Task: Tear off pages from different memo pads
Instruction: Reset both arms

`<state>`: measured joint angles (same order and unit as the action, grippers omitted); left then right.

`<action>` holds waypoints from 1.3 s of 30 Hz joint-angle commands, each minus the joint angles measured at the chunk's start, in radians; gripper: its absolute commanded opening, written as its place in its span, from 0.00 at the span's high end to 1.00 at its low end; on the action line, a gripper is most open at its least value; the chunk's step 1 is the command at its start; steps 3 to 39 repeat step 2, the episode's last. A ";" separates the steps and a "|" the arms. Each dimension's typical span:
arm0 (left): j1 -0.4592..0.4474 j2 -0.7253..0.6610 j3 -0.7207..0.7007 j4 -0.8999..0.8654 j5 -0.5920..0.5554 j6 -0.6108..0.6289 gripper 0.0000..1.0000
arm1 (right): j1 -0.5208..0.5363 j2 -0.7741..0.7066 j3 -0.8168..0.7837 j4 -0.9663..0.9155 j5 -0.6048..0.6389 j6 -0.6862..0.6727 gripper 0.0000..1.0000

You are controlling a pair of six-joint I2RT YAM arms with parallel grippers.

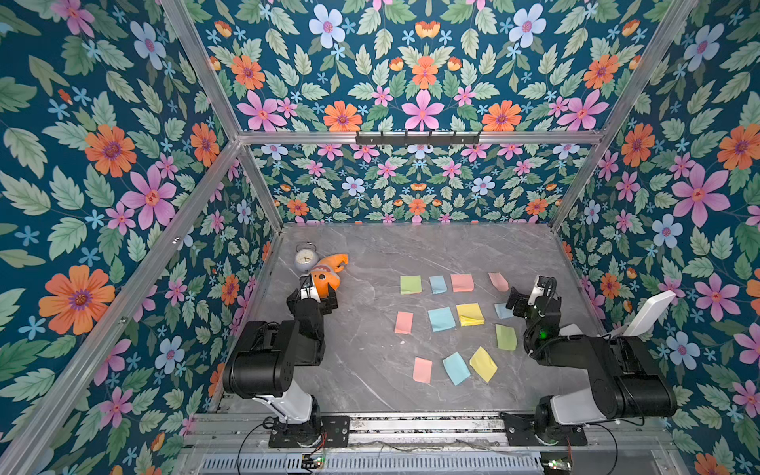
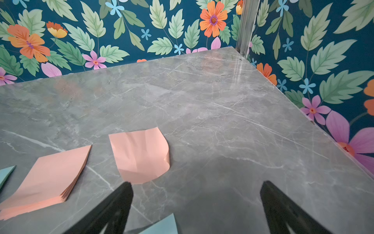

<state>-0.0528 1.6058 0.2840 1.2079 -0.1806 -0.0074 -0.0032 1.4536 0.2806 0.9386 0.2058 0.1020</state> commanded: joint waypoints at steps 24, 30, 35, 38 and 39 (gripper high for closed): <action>0.001 -0.004 0.000 0.016 0.013 0.012 0.00 | 0.001 -0.001 -0.001 0.030 0.011 0.005 0.01; 0.001 -0.004 0.000 0.016 0.013 0.012 0.00 | 0.001 -0.001 -0.001 0.030 0.011 0.005 0.01; 0.001 -0.004 0.000 0.016 0.013 0.012 0.00 | 0.001 -0.001 -0.001 0.030 0.011 0.005 0.01; 0.001 -0.004 0.000 0.016 0.013 0.012 0.00 | 0.001 -0.001 -0.001 0.030 0.011 0.005 0.01; 0.001 -0.004 0.000 0.016 0.013 0.012 0.00 | 0.001 -0.001 -0.001 0.030 0.011 0.005 0.01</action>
